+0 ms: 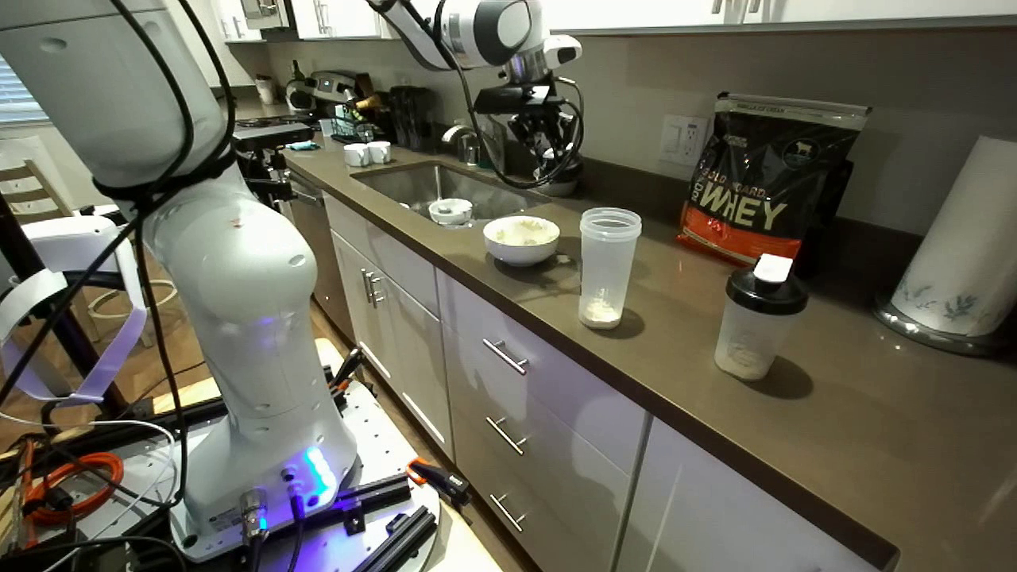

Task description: Take the lid and put it on the bottle

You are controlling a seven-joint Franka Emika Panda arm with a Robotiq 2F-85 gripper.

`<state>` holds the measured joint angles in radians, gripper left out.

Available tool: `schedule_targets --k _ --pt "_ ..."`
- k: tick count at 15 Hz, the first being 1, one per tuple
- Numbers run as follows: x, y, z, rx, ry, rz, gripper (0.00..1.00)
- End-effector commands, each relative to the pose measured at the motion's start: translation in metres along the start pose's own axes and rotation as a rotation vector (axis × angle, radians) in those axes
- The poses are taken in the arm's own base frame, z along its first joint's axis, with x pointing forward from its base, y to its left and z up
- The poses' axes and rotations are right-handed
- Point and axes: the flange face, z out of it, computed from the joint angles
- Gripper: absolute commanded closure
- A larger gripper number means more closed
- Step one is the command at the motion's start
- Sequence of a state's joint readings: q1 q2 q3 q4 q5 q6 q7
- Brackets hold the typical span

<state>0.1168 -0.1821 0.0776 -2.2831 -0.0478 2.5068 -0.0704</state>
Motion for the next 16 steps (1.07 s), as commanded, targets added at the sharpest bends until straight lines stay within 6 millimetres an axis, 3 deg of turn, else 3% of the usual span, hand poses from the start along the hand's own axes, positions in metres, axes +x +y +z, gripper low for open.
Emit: schedule_targets --k 1,8,16 --pt "-0.010 0.007 -0.028 -0.058 -0.004 0.005 0.87" --pt "-0.028 0.023 -0.066 -0.121 -0.050 0.051 0.87" --pt "-0.080 0.055 -0.103 -0.132 -0.069 0.194 0.87"
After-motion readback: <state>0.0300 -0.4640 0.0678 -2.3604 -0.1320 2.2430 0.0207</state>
